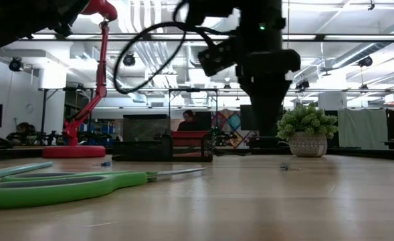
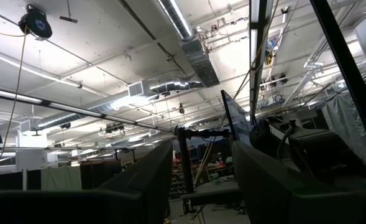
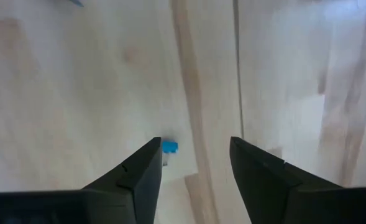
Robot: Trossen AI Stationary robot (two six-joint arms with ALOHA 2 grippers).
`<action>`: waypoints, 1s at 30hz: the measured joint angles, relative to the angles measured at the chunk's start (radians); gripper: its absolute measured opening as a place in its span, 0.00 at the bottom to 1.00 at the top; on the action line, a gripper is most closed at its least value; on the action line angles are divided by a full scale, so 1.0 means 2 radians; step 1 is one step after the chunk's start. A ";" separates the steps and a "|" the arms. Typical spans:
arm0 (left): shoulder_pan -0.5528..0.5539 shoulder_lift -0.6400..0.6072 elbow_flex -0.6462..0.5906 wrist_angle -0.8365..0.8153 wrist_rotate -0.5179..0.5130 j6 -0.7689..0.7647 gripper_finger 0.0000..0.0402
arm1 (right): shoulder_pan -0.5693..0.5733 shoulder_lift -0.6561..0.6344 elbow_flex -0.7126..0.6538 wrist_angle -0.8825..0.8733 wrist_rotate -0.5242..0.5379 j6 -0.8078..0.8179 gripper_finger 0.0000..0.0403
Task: Pick and place office supplies into organizer
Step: Put the right blue clip binder into the black mesh desk organizer
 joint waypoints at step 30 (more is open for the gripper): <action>0.000 0.000 0.000 0.002 0.000 0.000 0.39 | 0.000 -0.123 -0.273 0.271 -0.024 0.054 0.47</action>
